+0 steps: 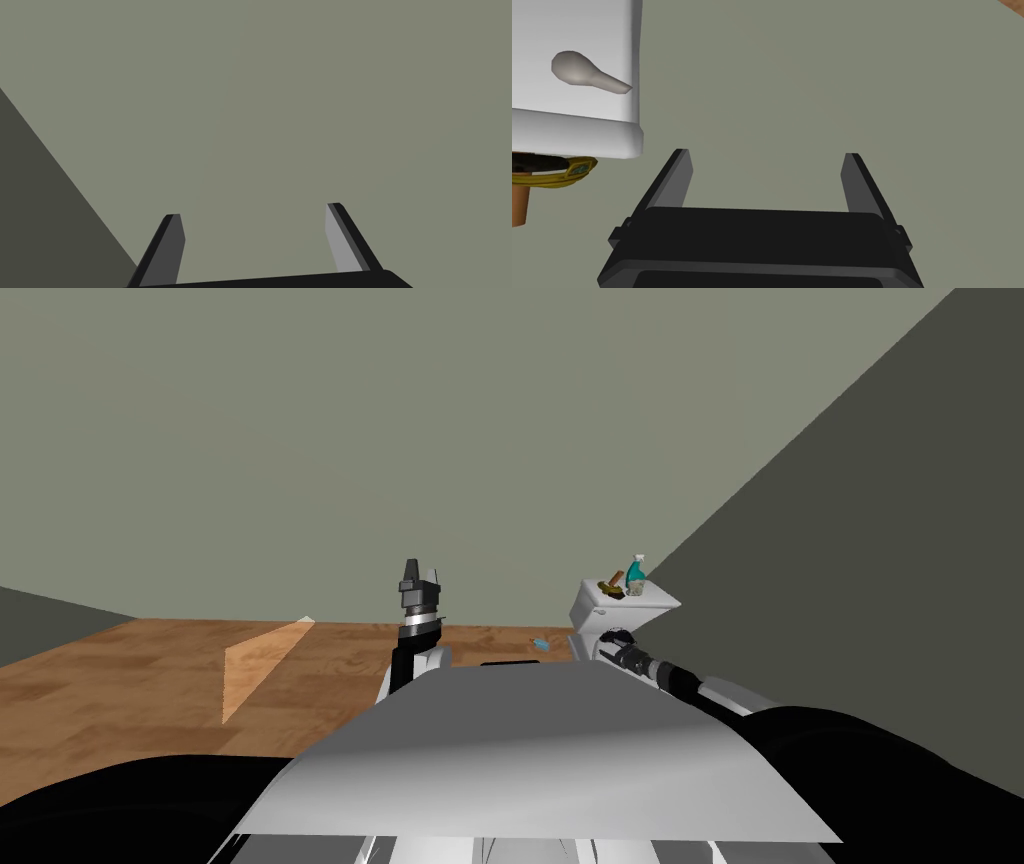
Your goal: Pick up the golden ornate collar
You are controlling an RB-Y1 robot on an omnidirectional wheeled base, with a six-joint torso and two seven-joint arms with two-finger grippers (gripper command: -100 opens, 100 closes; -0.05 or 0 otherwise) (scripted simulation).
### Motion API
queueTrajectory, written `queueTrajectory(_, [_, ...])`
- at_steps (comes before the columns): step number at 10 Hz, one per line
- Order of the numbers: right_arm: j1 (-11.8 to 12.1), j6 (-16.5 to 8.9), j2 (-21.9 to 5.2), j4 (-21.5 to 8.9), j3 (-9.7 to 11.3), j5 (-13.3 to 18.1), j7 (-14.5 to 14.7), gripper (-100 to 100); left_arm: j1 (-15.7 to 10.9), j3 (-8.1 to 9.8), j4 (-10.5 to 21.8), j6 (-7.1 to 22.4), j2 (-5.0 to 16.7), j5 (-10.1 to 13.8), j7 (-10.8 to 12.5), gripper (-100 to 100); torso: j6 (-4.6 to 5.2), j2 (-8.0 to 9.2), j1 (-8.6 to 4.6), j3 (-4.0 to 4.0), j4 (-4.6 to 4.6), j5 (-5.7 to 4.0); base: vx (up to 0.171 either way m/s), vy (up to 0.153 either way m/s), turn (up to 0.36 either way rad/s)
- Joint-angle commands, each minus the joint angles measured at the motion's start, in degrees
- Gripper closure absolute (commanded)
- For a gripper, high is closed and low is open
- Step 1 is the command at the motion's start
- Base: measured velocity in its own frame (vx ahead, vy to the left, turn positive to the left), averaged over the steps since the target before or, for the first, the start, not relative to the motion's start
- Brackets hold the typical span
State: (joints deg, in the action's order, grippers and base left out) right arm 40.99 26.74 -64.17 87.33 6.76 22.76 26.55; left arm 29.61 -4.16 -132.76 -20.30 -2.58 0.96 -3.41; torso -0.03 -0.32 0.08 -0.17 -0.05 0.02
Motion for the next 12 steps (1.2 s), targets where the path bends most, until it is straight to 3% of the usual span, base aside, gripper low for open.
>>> queueTrajectory(1, [0.52, 0.13, -2.86, -0.9, 0.07, 0.66, 0.37, -100, 0.0, 0.0, 0.0, 0.0, 0.0, 0.0, 0.0, 0, 0.0, 0.0, 0.0, 0.0, 0.0, 0.0, 0.063, 0.011, 0.088])
queueTrajectory(4, [1.78, 1.18, -8.42, -5.13, 0.96, 3.31, 1.45, -100, 0.0, 0.01, 0.0, 0.0, 0.0, 0.0, 0.0, 0, 0.04, 0.04, -0.09, 0.02, 0.0, -0.01, 0.073, 0.003, 0.133])
queueTrajectory(5, [1.78, 1.18, -9.73, -5.13, 0.96, 3.31, 1.45, -100, 0.0, 0.0, 0.0, 0.0, 0.0, 0.0, 0.0, 0, 0.0, -0.01, -0.06, -0.01, 0.0, -0.01, 0.061, -0.002, 0.076])
queueTrajectory(6, [2.4, 1.71, -11.86, -7.14, 1.42, 4.54, 1.88, -100, 0.0, 0.01, 0.0, 0.0, 0.0, 0.0, 0.0, 0, 0.03, 0.04, -0.08, 0.01, 0.0, -0.02, 0.072, 0.008, 0.16])
queueTrajectory(7, [2.4, 1.71, -12.97, -7.14, 1.42, 4.54, 1.88, -100, 0.0, 0.0, 0.0, 0.0, 0.0, 0.0, 0.0, 0, 0.0, 0.01, -0.05, 0.0, 0.0, -0.01, 0.068, 0.004, 0.085])
queueTrajectory(12, [4.13, 3.21, -21.23, -12.61, 2.85, 7.73, 2.68, -100, 0.0, 0.01, 0.0, 0.0, 0.0, 0.0, 0.0, 0, 0.05, 0.07, -0.08, 0.03, 0.01, -0.02, 0.066, -0.007, 0.117])
